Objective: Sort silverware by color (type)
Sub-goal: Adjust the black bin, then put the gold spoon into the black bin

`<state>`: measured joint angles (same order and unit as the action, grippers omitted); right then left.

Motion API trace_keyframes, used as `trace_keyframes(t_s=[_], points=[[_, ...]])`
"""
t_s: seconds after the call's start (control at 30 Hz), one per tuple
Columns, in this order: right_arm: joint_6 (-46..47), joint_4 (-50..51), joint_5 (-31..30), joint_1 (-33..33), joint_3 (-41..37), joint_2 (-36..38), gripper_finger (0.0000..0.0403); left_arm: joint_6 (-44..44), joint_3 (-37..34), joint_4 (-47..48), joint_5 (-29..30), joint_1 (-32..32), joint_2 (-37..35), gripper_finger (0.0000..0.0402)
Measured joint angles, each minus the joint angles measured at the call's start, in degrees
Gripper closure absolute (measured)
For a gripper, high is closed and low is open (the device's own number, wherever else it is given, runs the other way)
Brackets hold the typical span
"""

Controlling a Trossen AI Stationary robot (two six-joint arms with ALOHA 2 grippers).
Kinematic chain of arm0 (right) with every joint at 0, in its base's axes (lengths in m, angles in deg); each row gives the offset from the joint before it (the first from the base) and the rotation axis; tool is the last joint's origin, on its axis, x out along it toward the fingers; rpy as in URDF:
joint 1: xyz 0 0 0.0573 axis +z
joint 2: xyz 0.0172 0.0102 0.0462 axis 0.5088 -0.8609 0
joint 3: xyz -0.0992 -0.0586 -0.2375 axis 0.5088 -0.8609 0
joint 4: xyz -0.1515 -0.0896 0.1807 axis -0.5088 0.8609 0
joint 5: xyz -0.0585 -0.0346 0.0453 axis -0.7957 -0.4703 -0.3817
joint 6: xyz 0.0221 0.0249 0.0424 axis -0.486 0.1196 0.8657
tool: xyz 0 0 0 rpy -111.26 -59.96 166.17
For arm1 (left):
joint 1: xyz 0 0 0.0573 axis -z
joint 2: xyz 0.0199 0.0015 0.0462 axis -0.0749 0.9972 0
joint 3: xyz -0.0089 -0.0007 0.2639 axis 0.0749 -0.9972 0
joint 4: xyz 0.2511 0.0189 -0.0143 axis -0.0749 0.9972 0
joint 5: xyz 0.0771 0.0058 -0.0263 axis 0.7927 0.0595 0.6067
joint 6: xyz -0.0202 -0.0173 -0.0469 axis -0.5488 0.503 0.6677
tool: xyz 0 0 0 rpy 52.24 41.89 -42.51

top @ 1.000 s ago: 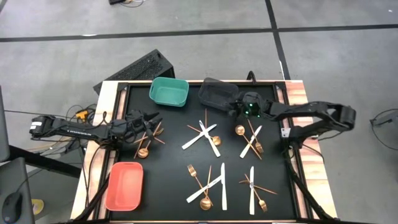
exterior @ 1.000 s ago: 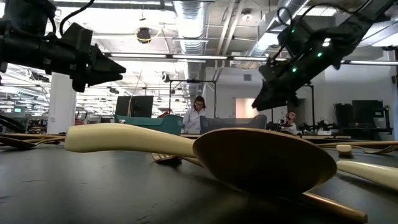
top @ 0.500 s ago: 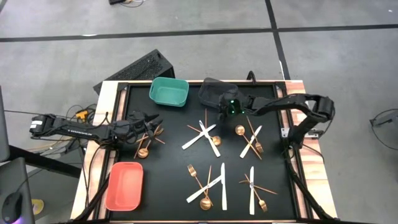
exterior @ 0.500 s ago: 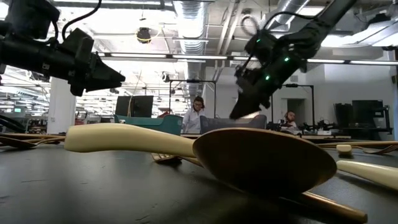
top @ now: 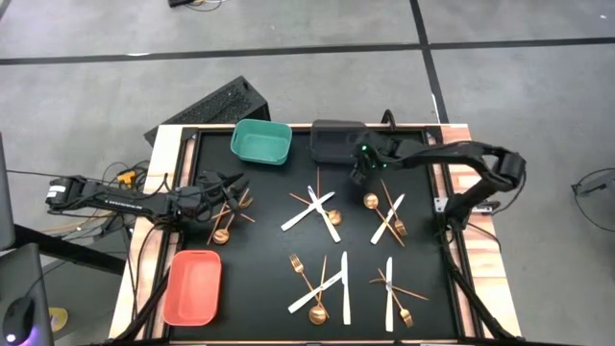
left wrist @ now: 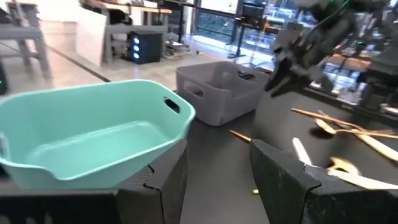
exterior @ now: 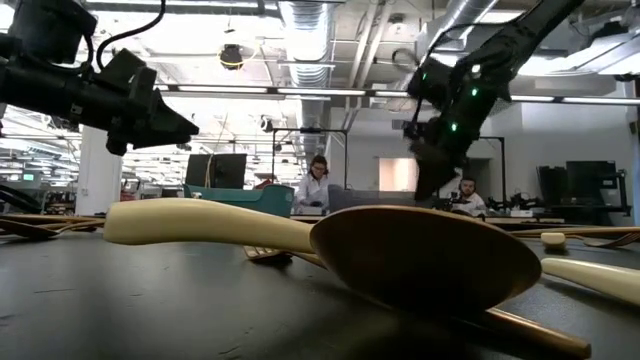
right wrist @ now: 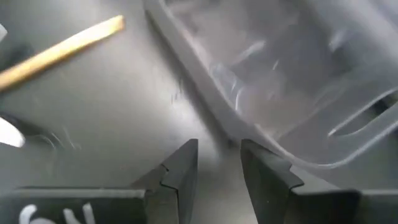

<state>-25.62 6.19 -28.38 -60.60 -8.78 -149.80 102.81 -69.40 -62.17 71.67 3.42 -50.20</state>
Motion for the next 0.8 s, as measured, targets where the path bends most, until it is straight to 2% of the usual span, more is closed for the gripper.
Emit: trace_keyframes(t_s=[0.27, 0.5, 0.67, 0.8], points=[[-1.1, -7.3, 0.3, -3.6, 0.0, 6.8, 0.0251, -2.1, 0.0, -0.3, 5.1, -4.1, 0.0, 0.0242], [-1.2, -6.5, 0.4, -3.7, 0.0, 6.4, 0.0251, -6.4, 0.0, -0.4, 0.3, -9.5, 0.0, 0.0242], [-0.5, 0.4, 0.4, 0.3, 0.0, 7.0, 0.0251, -6.5, 0.0, -0.5, -3.4, -10.3, 0.0, 0.0242], [1.9, 7.8, 0.4, 3.3, 1.6, 10.5, 0.0251, -4.5, 0.0, -1.8, -3.9, -7.8, 0.0, 0.0242]])
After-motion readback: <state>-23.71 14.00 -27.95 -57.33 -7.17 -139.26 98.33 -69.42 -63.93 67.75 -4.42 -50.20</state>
